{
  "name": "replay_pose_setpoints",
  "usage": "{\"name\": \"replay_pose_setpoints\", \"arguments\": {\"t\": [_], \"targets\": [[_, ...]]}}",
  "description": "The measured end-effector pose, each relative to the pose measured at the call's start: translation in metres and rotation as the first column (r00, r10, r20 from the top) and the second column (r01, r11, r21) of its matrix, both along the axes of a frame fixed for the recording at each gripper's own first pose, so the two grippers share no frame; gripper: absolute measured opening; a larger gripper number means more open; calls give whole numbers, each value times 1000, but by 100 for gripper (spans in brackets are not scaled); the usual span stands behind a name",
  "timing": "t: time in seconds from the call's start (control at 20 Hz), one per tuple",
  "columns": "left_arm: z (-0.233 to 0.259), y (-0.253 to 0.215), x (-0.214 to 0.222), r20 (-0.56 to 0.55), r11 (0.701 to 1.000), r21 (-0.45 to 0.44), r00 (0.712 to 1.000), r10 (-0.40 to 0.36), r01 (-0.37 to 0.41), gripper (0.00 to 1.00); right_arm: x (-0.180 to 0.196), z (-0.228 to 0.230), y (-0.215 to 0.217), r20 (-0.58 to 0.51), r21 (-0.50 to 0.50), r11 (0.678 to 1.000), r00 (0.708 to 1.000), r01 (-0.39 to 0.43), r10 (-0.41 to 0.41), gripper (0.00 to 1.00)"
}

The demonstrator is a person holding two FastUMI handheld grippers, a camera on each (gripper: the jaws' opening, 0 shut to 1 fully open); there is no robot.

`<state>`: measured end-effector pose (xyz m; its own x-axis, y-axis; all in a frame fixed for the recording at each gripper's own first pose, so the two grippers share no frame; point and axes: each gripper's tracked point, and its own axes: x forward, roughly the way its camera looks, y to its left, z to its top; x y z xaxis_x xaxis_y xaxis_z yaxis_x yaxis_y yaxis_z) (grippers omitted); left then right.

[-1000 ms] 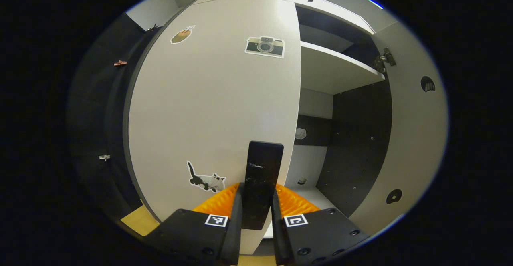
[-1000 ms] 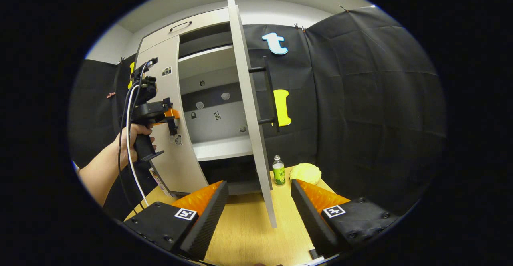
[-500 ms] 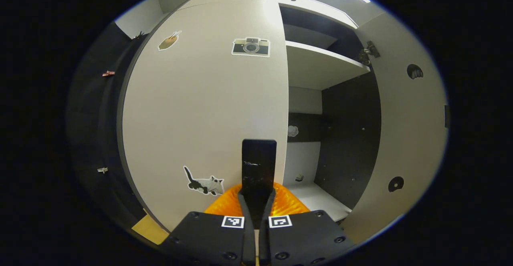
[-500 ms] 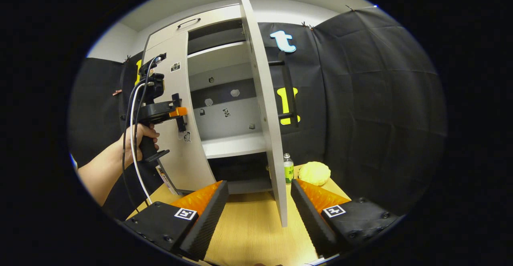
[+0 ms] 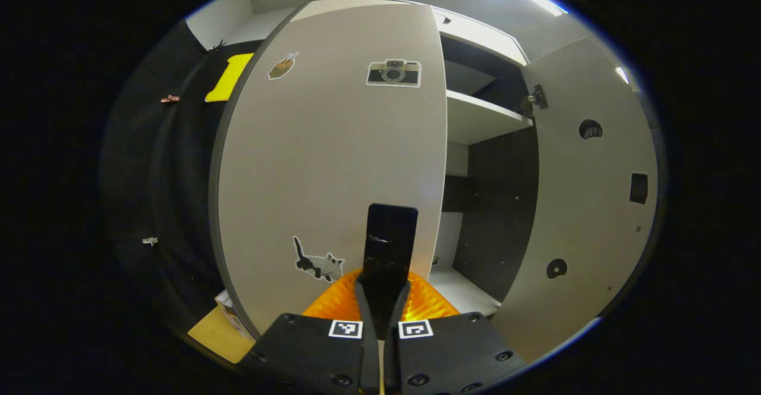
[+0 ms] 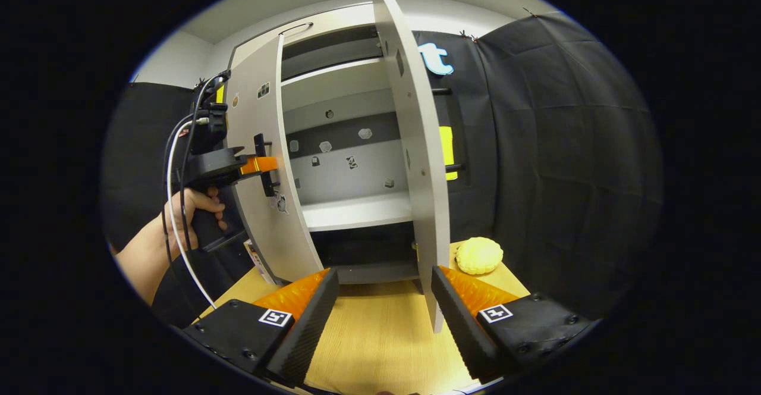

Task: Open the right door of the double-door shoe cabinet with the right hand, and open the left door with the left hand.

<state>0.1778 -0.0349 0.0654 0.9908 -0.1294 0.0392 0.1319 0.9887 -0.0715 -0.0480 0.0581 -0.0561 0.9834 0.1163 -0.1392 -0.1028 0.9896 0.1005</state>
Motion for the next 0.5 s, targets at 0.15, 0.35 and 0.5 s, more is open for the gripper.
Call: {"name": "replay_pose_setpoints", "arguments": {"t": [0.15,0.35,0.5], "targets": [[1,9,-6,8,1000,-8,1000,-20,21,8,3,2,17,3,-19,1000,1000,-23,23,98],[1,20,-15,19,999,-8,999,-44,44,8,7,4,35,9,-31,999,999,-45,45,98],[2,30,-23,8,999,-13,999,-41,41,8,5,6,61,18,-51,998,999,-42,43,98]]}}
